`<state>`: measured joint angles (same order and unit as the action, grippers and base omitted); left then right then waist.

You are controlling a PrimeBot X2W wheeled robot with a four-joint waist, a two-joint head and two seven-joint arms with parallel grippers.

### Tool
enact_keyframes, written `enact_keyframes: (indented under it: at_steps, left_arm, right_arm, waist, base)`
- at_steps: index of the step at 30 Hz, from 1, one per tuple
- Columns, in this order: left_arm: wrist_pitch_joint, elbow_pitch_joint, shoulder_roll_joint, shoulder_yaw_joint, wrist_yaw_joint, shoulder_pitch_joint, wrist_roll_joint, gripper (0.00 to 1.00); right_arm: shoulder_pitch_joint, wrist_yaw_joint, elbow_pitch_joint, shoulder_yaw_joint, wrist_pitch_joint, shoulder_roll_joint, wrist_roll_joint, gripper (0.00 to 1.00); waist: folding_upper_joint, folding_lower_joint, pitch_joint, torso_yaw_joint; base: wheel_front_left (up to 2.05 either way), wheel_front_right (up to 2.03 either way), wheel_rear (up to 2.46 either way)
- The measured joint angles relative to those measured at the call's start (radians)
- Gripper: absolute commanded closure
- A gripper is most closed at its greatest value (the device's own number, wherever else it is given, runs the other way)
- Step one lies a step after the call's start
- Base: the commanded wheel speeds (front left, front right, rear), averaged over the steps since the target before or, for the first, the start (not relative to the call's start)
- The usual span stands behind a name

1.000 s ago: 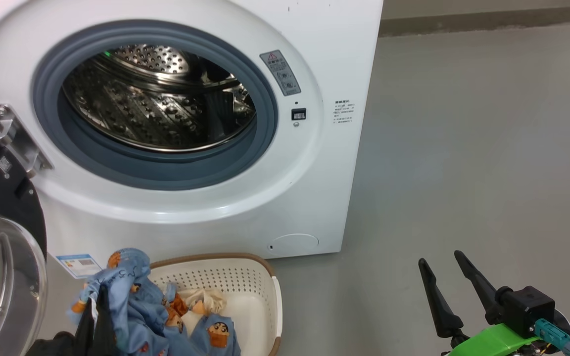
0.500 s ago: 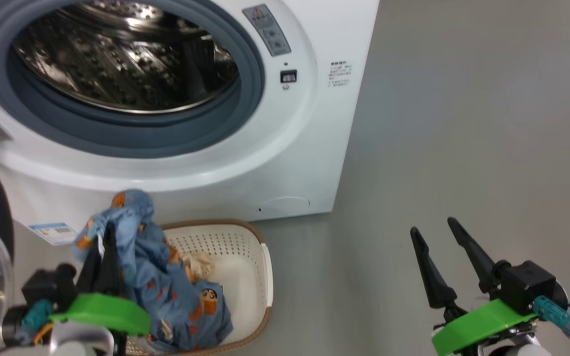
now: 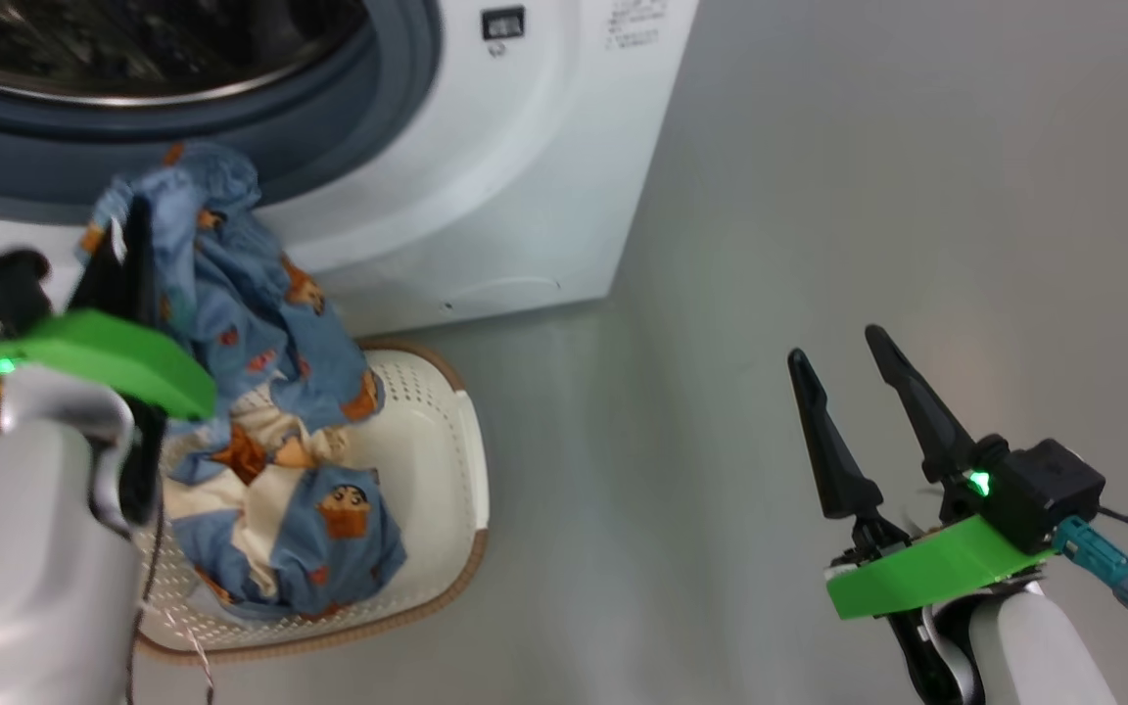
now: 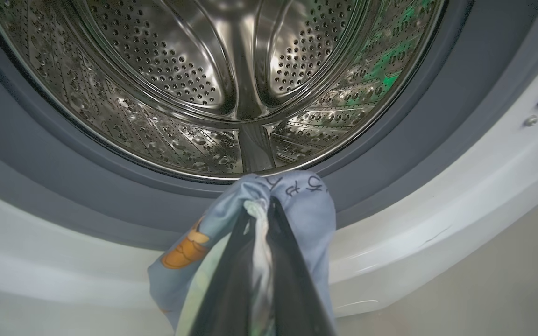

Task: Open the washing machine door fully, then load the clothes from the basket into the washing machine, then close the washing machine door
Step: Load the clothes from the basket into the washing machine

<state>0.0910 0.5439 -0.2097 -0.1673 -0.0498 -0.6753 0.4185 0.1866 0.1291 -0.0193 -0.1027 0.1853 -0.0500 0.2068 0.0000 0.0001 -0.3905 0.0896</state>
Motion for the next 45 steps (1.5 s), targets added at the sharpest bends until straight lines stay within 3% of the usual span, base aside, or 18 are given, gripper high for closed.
enact_keyframes:
  at_steps: [13, 20, 26, 31, 45]
  left_arm:
    - [-0.255, 0.16, -0.123, 0.026, -0.05, -0.344, 0.073, 1.0]
    - [-0.425, 0.185, -0.201, 0.029, -0.053, -0.502, 0.085, 1.0]
    - [-0.477, 0.173, -0.27, 0.03, -0.038, -0.605, 0.068, 1.0]
    - [-0.431, 0.157, -0.313, 0.032, -0.005, -0.672, 0.031, 1.0]
    - [-0.051, 0.216, -0.37, 0.013, 0.038, -0.9, -0.1, 1.0]
  right_arm:
    - [0.094, 0.0, 0.079, -0.045, 0.064, -0.001, 0.094, 0.0]
    - [0.145, 0.0, 0.084, -0.072, 0.064, -0.001, 0.122, 0.0]
    - [0.154, 0.0, 0.077, -0.092, 0.065, -0.001, 0.159, 0.0]
    - [0.168, 0.0, 0.064, -0.109, 0.065, -0.001, 0.166, 0.0]
    - [0.188, 0.0, 0.055, -0.151, 0.065, 0.0, 0.173, 0.0]
  waist:
    - [0.0, 0.0, -0.171, 0.102]
    - [0.0, 0.0, -0.251, 0.153]
    - [0.0, 0.0, -0.305, 0.201]
    - [0.0, 0.0, -0.334, 0.233]
    - [0.0, 0.0, -0.401, 0.29]
  base:
    - [0.0, 0.0, 0.0]
    - [0.0, 0.0, 0.0]
    - [0.0, 0.0, 0.0]
    - [0.0, 0.0, 0.0]
    - [0.0, 0.0, 0.0]
